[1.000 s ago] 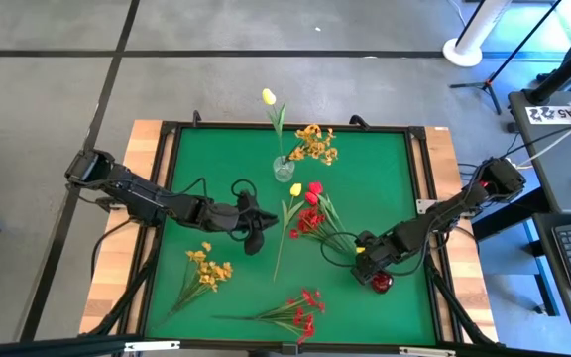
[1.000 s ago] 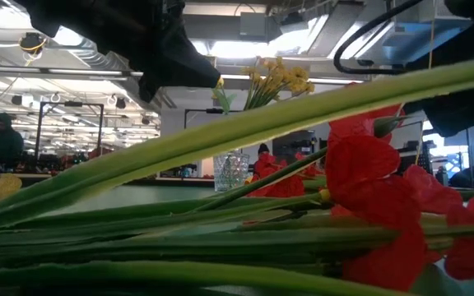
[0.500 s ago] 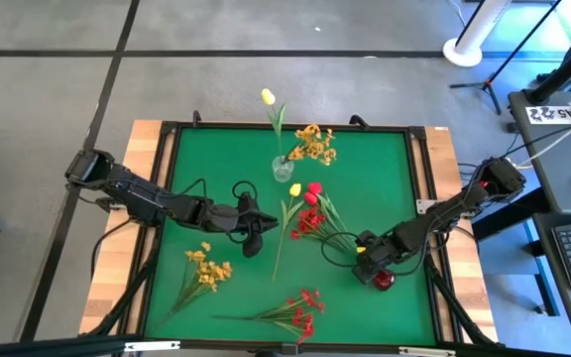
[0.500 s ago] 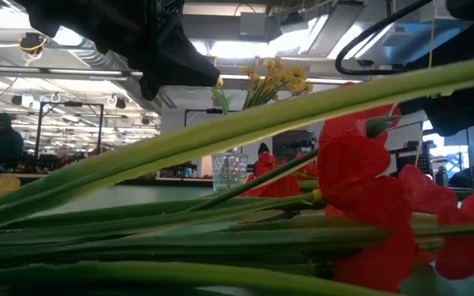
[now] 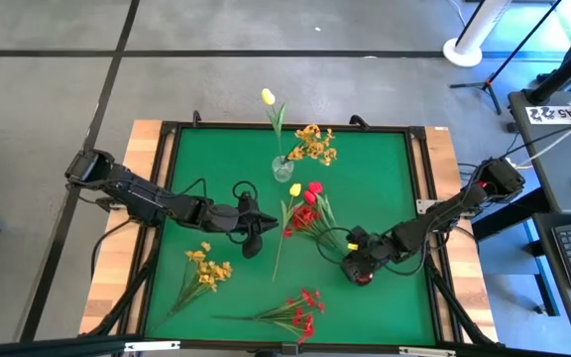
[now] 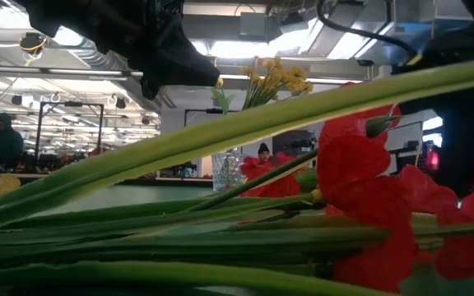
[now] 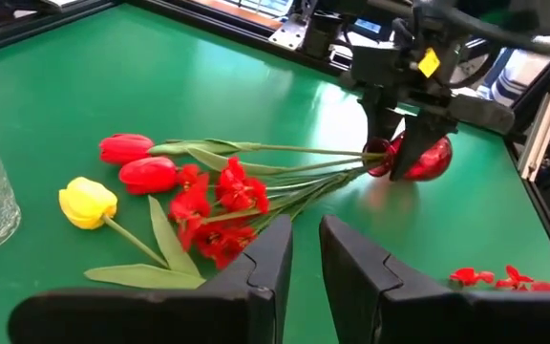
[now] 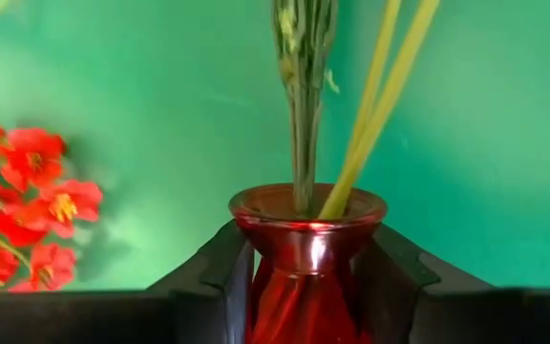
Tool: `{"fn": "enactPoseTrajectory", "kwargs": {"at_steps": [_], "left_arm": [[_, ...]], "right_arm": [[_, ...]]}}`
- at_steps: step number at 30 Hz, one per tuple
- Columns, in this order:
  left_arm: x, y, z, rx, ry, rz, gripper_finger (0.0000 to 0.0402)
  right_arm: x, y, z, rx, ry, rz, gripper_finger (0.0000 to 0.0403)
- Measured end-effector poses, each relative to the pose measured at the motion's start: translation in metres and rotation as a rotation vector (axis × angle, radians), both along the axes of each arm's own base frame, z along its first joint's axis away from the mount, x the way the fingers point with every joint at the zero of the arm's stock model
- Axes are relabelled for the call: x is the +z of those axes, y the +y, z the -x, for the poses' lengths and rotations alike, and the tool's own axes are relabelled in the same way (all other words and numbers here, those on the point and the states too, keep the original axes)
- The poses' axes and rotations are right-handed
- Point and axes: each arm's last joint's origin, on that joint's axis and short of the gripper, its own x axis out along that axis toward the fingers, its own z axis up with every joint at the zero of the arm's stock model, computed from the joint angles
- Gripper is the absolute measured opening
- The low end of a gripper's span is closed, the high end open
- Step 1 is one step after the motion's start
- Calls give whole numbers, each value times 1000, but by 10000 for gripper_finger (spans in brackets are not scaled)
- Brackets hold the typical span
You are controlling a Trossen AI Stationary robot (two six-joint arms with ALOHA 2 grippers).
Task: Sort flowers into vase by color
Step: Adjust the red vase
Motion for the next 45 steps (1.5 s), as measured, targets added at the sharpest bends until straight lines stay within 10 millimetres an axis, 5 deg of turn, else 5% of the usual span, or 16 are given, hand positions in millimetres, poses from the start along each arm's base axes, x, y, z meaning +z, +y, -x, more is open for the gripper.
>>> {"fn": "enactPoseTrajectory", "kwargs": {"at_steps": [24, 35, 45], "left_arm": [[1, 3, 0, -12, 2, -15, 55], [38, 7, 16, 13, -136, -24, 55], [55, 9, 26, 8, -201, -24, 55]], "right_arm": [[8, 32, 22, -62, -344, 423, 138], [15, 50, 39, -140, -571, 635, 138], [-24, 60, 35, -181, -636, 888, 138]]}}
